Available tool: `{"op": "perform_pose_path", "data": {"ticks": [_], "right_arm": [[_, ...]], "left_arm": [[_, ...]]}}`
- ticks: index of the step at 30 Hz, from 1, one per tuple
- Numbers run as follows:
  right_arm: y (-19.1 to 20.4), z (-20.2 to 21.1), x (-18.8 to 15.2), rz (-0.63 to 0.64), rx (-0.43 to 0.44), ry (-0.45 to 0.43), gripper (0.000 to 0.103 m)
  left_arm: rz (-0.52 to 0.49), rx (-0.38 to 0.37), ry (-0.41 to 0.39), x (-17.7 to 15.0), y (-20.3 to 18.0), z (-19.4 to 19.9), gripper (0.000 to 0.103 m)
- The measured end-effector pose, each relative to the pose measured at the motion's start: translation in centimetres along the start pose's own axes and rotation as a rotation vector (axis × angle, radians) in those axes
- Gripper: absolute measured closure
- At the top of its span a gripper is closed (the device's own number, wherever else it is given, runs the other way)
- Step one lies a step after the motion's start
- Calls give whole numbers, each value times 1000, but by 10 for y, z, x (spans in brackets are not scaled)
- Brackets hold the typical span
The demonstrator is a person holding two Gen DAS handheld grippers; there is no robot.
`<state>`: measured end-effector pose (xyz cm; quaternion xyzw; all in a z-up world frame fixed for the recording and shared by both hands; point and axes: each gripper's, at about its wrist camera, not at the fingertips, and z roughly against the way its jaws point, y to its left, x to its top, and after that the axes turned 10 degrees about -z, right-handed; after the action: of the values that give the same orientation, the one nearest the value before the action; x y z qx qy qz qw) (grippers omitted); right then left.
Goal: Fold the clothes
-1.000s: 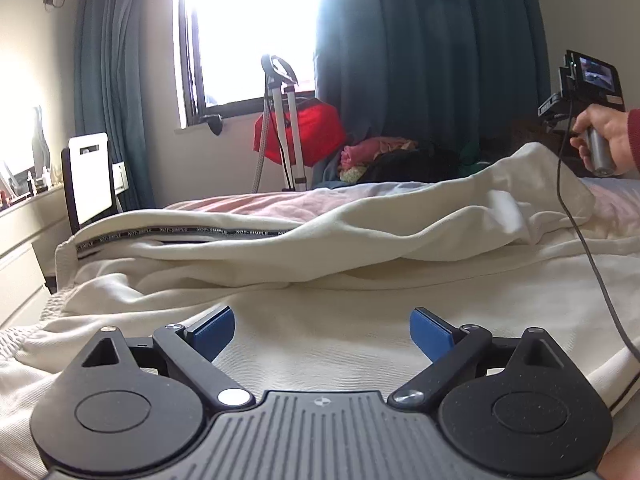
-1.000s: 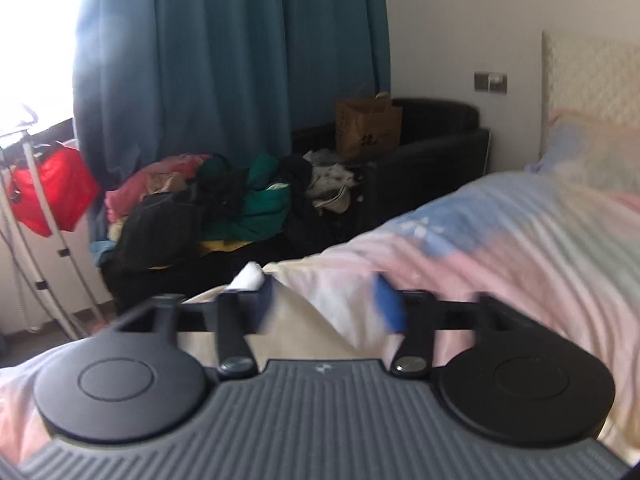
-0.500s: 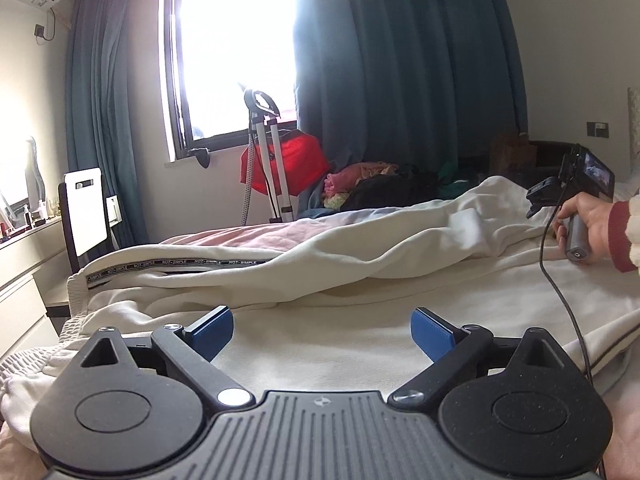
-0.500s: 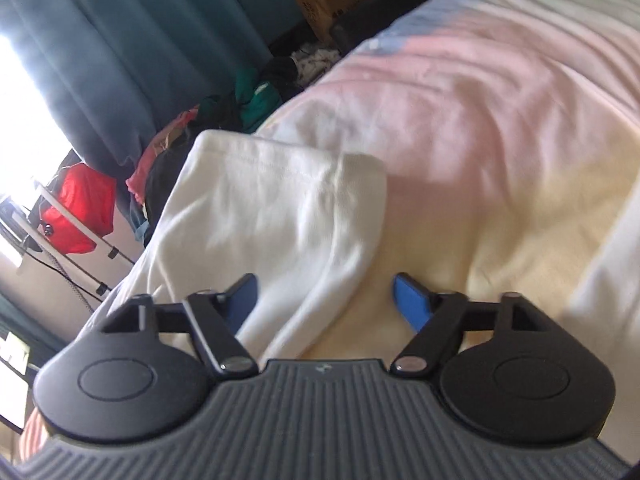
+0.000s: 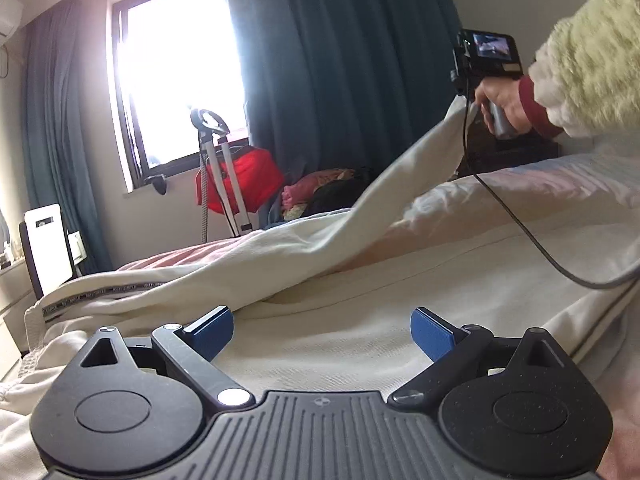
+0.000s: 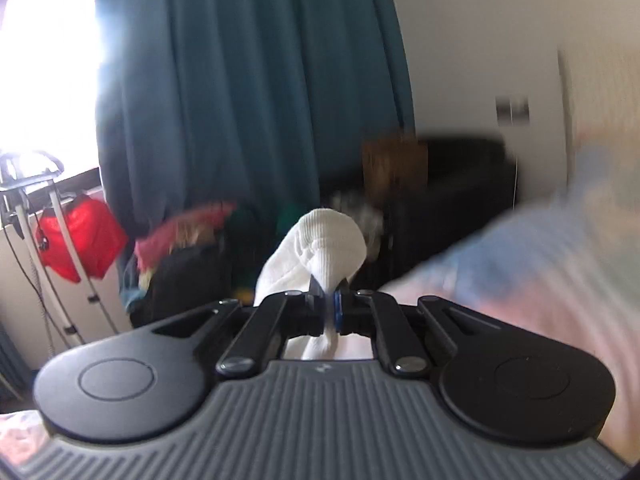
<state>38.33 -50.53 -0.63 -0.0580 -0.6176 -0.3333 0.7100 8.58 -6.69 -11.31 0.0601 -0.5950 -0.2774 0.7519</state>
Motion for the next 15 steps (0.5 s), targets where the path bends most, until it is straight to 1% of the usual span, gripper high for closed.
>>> {"op": "perform_pose_path", "data": {"ticks": [2, 3, 5, 7, 8, 9, 12, 13, 14, 15], "right_arm": [[-26, 12, -1, -37, -36, -21, 95], [-45, 14, -10, -71, -66, 2, 95], [-87, 19, -42, -131, -148, 101, 95], [-127, 23, -80, -180, -235, 239, 95], [-145, 26, -97, -207, -270, 305, 95], [-156, 30, -108, -218, -284, 339, 95], [-163, 43, -117, -169, -254, 330, 95], [-159, 46, -116, -129, -246, 323, 95], [-151, 49, -109, -80, -235, 301, 95], [-146, 55, -99, -67, -216, 269, 95]], "left_arm": [[-6, 1, -28, 3, 0, 9, 6], [3, 0, -34, 5, 1, 12, 6], [36, -6, -36, 8, 6, 18, 6], [61, -11, -26, 9, 9, 20, 6], [71, -14, -19, 9, 11, 19, 6], [81, -16, -11, 10, 12, 19, 6], [126, -26, 23, 8, 19, 15, 6], [133, -23, 35, 8, 21, 14, 6], [135, -18, 42, 7, 22, 13, 6], [135, -17, 46, 7, 24, 12, 6]]}}
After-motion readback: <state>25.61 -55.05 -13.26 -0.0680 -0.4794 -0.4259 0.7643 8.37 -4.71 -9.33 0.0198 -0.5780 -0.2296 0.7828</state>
